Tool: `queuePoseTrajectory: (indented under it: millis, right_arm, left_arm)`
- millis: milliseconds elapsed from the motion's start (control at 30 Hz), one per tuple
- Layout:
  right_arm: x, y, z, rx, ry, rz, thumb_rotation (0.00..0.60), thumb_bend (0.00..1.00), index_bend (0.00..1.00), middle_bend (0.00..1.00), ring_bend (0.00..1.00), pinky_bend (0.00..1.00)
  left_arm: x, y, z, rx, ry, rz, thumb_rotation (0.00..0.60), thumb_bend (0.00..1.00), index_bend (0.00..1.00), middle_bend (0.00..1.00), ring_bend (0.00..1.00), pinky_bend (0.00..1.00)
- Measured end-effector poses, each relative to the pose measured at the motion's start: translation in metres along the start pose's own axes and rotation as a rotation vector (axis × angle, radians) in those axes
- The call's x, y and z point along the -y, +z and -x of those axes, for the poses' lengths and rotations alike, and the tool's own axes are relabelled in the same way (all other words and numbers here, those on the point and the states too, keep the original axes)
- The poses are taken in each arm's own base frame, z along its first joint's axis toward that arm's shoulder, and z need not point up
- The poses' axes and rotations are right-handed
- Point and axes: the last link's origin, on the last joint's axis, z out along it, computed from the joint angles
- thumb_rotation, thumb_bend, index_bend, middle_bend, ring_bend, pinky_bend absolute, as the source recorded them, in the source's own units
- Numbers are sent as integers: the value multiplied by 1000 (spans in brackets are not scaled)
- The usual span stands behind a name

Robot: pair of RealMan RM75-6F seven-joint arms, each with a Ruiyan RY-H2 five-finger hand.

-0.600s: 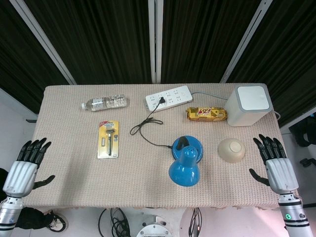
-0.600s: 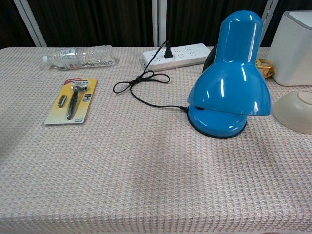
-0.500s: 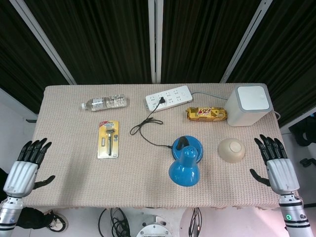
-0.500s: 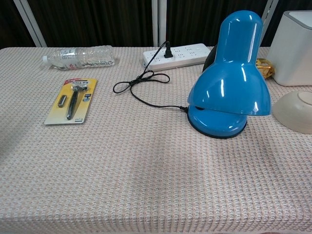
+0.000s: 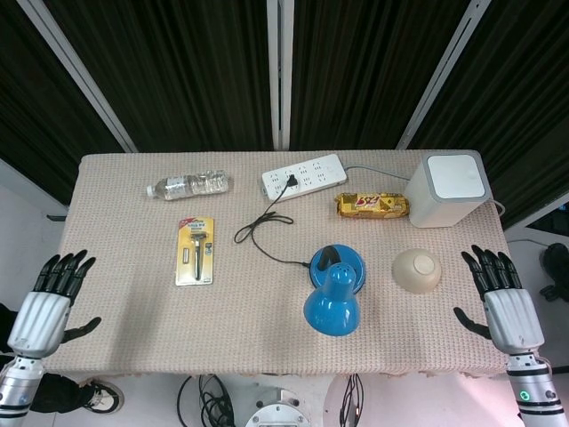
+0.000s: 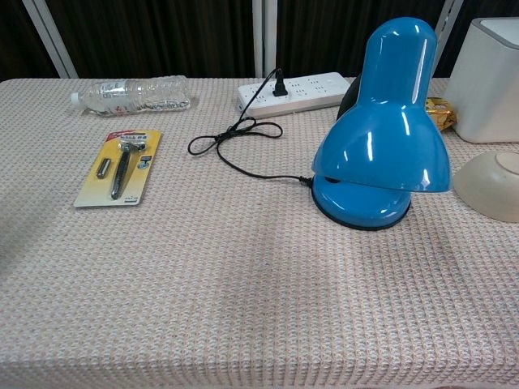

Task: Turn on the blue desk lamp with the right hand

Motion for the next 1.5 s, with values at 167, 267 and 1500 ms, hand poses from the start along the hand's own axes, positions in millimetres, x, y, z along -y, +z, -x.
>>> queuePoseTrajectory:
  millis: [167,267,1500]
  right_arm:
    - [1,2,0,16,-5,0,600,152,0,0,0,0]
    - [4,5,0,32,-16,-11,600,158,0,14,6,1]
    - [85,52,75,442,-154,-243,600,1000,0,927,839,731]
  left_arm:
    - [0,3,2,10,-4,6,600,45,0,0,0,0]
    - [1,4,4,15,-3,5,600,45,0,0,0,0]
    - [6,4,7,28,-18,-7,600,45,0,0,0,0]
